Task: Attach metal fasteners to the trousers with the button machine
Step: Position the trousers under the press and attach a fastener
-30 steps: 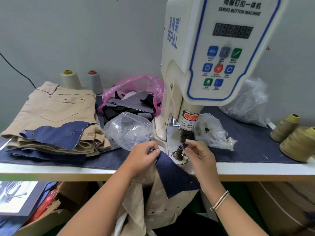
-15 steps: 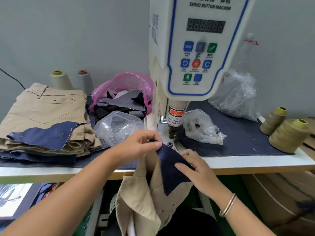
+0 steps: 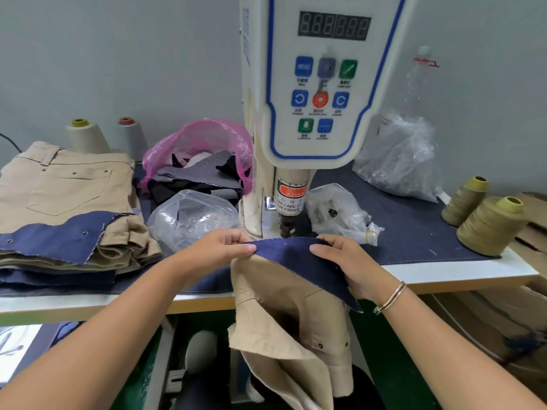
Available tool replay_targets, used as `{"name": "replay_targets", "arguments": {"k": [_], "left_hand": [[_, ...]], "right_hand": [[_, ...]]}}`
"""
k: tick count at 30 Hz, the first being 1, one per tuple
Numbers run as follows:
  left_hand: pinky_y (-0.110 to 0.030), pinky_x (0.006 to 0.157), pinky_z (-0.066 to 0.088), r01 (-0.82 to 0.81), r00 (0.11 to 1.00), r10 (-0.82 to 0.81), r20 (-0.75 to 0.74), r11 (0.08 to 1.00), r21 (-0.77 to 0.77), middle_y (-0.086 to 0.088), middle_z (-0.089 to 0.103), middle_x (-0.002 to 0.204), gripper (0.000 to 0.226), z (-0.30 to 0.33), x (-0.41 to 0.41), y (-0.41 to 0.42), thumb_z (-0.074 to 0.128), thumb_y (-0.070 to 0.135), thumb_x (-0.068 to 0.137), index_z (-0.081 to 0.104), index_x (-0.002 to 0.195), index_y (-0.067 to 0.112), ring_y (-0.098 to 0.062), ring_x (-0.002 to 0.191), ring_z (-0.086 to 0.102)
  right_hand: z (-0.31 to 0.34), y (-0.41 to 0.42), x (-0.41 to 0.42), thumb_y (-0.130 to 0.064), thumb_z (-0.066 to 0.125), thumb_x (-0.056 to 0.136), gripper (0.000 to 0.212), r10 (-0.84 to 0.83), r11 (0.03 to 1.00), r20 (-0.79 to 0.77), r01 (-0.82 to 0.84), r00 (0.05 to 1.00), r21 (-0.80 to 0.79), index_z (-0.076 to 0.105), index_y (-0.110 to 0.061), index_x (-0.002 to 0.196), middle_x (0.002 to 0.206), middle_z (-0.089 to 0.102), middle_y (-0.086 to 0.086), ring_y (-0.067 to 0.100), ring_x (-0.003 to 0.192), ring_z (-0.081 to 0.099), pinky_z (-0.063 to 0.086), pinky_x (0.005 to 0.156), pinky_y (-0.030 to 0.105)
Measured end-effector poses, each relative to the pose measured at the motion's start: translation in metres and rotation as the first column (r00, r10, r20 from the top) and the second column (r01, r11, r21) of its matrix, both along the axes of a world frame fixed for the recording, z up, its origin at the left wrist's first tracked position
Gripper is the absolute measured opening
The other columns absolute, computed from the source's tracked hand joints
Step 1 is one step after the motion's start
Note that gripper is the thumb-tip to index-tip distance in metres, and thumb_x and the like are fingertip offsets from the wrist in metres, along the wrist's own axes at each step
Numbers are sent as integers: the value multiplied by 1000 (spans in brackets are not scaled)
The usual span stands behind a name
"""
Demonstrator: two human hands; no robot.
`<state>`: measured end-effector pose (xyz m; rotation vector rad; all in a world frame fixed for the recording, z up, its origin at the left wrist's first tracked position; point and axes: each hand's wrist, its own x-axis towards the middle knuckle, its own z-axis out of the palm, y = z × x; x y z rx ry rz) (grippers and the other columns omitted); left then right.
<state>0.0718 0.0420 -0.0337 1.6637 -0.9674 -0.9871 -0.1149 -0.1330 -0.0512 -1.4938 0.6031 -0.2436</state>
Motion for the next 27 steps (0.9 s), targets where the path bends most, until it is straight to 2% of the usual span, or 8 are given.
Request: {"name": "replay_targets", "arguments": {"k": [4, 8, 11, 17, 22, 27], "left_hand": [[-17, 65, 43, 4, 1000, -4, -25, 1000, 1, 7, 63, 69, 12, 0, 1, -1, 59, 13, 92, 61, 80, 13, -4, 66, 56], [-14, 64, 44, -8, 999, 8, -34, 1000, -7, 6, 65, 71, 9, 1, -3, -5, 60, 13, 91, 63, 83, 11, -3, 67, 58], [-23, 73, 42, -24, 999, 25, -21, 1000, 9, -5, 64, 82, 9, 1, -4, -7, 61, 15, 91, 65, 88, 8, -13, 76, 56], [-24, 76, 45, -5, 1000, 5, -29, 1000, 22, -6, 65, 85, 13, 0, -2, -8, 61, 19, 91, 65, 92, 6, -14, 79, 59], [-15, 68, 47, 14, 1000, -14, -24, 1000, 24, 2, 66, 77, 12, -1, -2, -8, 61, 18, 91, 65, 88, 7, -7, 73, 59], [-22, 75, 47, 1, 1000, 0, -26, 1000, 30, -2, 67, 84, 13, -1, -2, -8, 60, 19, 92, 65, 93, 7, -12, 80, 60]], "right_hand": [[-1, -1, 1, -16, 60, 90, 15, -6, 997, 33, 3, 999, 78, 74, -18, 87, 89, 73, 12, 16, 76, 68, 51, 60, 24], [-4, -4, 0, -15, 60, 90, 13, -22, 995, 51, 17, 998, 99, 73, -13, 91, 93, 72, 15, 17, 75, 67, 51, 62, 25], [-6, -5, 0, -14, 59, 90, 14, -47, 993, 66, 39, 997, 111, 71, -10, 94, 94, 72, 16, 17, 75, 67, 51, 63, 25], [-6, -8, -2, -16, 60, 89, 13, -32, 994, 71, 24, 997, 109, 73, -13, 91, 96, 72, 15, 19, 81, 67, 51, 68, 28], [-7, -9, -2, -18, 61, 89, 13, -27, 995, 64, 21, 998, 93, 75, -17, 88, 91, 73, 11, 16, 77, 68, 51, 61, 24], [-7, -8, -4, -24, 66, 82, 14, -30, 997, 70, 24, 997, 79, 74, -17, 90, 90, 73, 10, 16, 78, 68, 50, 60, 23]]}}
